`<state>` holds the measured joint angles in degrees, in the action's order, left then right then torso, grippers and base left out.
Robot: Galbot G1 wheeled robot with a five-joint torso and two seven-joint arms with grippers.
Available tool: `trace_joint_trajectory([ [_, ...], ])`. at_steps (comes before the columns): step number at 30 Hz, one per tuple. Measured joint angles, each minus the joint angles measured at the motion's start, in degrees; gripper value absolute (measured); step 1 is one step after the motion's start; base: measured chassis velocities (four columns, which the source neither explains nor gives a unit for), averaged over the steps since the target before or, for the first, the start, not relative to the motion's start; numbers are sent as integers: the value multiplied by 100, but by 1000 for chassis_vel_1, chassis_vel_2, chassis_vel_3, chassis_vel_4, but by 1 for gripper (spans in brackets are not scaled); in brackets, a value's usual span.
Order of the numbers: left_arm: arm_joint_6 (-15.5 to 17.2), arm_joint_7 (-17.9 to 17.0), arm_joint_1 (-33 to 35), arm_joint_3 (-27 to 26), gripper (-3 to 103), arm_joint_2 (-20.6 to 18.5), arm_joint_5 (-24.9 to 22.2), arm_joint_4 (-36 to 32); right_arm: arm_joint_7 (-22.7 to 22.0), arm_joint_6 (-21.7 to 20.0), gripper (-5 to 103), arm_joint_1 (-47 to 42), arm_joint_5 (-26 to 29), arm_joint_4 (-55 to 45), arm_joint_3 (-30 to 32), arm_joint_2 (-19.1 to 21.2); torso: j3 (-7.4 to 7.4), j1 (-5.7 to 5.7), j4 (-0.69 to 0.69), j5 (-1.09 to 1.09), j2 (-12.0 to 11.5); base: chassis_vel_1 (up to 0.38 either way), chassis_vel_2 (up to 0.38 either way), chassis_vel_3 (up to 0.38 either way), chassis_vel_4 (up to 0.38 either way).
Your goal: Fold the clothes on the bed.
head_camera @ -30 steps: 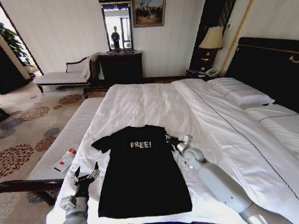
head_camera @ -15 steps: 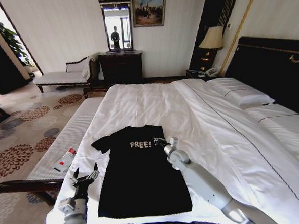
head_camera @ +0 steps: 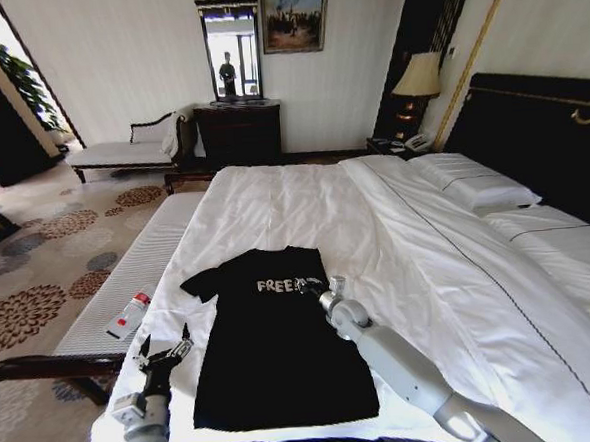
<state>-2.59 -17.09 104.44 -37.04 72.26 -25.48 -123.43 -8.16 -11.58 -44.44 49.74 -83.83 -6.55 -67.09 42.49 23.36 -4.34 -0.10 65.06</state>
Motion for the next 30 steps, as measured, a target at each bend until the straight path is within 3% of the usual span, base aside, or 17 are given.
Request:
trace_joint_trajectory([
  [3,6,-2,49,-10,100,27,27,-31,-5,2,51,-44,5,-98,18,12,0,1,1,1,0,0,0,0,0],
  [6,6,-2,70,-20,100,38,43,-34,-34,2,57,-119,26,-209,81,58,0,1,0,0,0,0,0,0,0],
  [8,10,-2,68,-23,100,41,48,-22,-78,0,68,-216,66,-365,186,123,0,1,0,1,0,0,0,0,0],
  [10,38,-5,28,8,100,40,48,14,-139,-7,79,-350,92,-601,394,245,0,1,1,1,0,0,0,0,0],
  [12,60,-14,-11,28,100,27,44,31,-168,-10,79,-423,93,-716,509,313,0,1,1,1,0,0,0,0,0],
  [15,193,-100,-231,66,100,-106,-83,121,-259,-25,95,-733,-24,-1105,978,545,0,1,0,0,0,0,0,0,0],
  [22,454,-185,-869,33,100,-538,-630,481,-451,-5,100,-1504,-383,-1840,1783,800,0,1,1,1,0,0,0,0,0],
  [30,522,-177,-1568,206,100,-686,-756,978,-353,277,100,-3062,-1693,-2794,3185,1085,0,1,-1,1,0,0,0,0,0],
])
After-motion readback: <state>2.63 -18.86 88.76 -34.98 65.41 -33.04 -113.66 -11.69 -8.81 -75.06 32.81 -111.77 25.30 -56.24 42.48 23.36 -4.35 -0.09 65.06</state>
